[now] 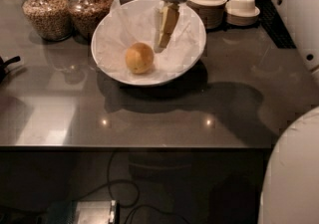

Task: Pick orange from white bowl

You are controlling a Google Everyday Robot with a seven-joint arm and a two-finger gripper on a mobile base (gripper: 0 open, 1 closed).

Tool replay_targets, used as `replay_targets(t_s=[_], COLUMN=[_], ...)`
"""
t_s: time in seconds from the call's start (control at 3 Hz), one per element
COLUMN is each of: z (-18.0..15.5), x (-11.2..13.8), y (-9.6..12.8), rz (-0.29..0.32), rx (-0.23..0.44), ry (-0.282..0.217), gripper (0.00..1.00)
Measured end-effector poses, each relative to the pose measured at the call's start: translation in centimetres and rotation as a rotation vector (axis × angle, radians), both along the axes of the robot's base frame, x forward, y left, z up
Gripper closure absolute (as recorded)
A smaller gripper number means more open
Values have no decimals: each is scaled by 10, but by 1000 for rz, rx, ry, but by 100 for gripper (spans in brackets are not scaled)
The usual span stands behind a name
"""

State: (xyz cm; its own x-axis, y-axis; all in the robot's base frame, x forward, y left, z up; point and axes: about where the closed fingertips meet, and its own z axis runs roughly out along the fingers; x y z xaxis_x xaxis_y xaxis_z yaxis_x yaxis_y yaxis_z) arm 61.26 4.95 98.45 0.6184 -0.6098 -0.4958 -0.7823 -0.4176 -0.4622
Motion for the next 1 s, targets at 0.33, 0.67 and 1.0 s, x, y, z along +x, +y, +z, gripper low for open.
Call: replay_targets(t_s=[0.33, 0.67, 1.0], z=[-37, -37, -37], x=[18, 18, 18], y=[-4, -4, -3], rz=[-19, -19, -19], rx=[-60, -60, -60], ry=[103, 103, 103], gripper=[0, 0, 19])
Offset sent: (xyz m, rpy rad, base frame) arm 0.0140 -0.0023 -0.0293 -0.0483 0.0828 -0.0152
